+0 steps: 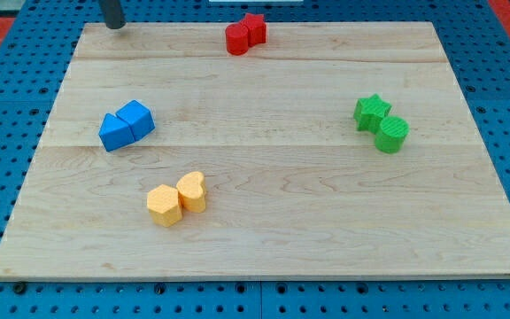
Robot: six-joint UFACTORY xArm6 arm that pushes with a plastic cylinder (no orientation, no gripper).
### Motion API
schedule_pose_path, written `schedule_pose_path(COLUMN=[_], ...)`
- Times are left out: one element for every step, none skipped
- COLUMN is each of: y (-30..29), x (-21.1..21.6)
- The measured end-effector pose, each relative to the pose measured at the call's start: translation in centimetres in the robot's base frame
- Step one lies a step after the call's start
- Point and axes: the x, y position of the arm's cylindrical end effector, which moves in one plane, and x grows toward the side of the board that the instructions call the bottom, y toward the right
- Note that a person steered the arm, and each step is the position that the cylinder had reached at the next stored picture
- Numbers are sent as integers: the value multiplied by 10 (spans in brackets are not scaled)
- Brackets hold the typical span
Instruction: Push red star slightly right
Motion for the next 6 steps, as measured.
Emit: schedule_pose_path(y=[12,24,72,140,139,189], x=[0,-1,0,1,0,2])
